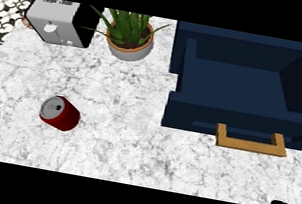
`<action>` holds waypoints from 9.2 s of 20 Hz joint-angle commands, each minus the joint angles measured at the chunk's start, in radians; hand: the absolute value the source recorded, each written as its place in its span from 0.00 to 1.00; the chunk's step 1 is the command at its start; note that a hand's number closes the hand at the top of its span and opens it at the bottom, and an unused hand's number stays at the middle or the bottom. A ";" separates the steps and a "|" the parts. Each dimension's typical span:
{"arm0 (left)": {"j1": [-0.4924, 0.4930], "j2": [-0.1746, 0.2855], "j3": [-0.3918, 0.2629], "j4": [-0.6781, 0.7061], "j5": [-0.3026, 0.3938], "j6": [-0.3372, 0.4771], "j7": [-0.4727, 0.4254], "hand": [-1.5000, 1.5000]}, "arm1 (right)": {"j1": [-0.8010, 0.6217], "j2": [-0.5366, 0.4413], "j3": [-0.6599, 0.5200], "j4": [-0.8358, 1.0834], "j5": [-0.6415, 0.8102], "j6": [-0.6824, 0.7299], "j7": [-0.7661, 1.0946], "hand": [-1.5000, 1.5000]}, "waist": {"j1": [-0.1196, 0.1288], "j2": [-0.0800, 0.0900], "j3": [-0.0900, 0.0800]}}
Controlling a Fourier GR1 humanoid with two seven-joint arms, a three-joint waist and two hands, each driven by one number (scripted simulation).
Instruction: Pick up the can, place it into the drawer and close the drawer
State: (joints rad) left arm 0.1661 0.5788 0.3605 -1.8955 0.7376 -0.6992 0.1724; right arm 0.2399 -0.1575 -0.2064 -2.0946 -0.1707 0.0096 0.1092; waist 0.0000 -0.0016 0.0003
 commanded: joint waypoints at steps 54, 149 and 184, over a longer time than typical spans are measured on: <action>-0.282 -0.258 -0.087 0.772 -0.500 0.021 -0.284 0.00 | 0.225 0.115 -0.431 -0.017 -0.225 0.512 -0.077 0.00 | -0.012 0.002 -0.001; -1.105 -0.579 -0.502 0.733 -0.449 1.216 -0.006 1.00 | 0.208 0.135 -0.542 -0.112 -0.432 0.520 0.111 0.00 | -0.019 0.001 0.000; -1.601 -0.579 -0.851 1.401 0.063 1.394 -0.218 1.00 | 0.095 0.084 -0.476 -0.206 -0.408 0.402 0.249 0.00 | -0.077 0.015 0.002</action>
State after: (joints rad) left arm -1.3886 0.0000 -0.4559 -0.5546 0.7823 0.6905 -0.0598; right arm 0.3427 -0.0322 -0.6512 -2.3125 -0.5321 0.4179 0.3333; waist -0.0743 0.0134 0.0017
